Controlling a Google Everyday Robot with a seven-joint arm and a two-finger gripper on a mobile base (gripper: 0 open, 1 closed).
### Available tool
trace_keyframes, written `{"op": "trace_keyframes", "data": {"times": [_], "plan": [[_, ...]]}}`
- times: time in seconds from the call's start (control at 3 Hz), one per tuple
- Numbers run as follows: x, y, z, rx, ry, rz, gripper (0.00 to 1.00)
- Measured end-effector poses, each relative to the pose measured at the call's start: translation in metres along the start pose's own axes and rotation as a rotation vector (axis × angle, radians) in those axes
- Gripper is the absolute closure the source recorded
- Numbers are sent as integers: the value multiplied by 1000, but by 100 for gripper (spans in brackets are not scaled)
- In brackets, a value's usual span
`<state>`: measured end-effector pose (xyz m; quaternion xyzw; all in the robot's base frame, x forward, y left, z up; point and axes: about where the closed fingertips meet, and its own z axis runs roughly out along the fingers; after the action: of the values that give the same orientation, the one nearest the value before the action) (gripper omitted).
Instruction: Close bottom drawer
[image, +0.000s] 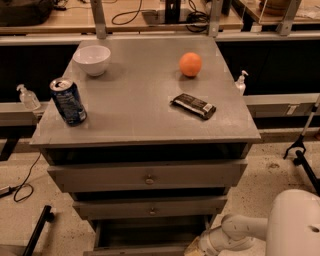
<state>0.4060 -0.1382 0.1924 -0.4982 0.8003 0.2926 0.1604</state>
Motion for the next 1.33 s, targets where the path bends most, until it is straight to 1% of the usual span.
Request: {"op": "trace_keyframes", "data": {"times": [0.67,1.0,1.33], "plan": [[0,0,0,0,0,0,100],[0,0,0,0,0,0,81],[0,0,0,0,0,0,58]]}}
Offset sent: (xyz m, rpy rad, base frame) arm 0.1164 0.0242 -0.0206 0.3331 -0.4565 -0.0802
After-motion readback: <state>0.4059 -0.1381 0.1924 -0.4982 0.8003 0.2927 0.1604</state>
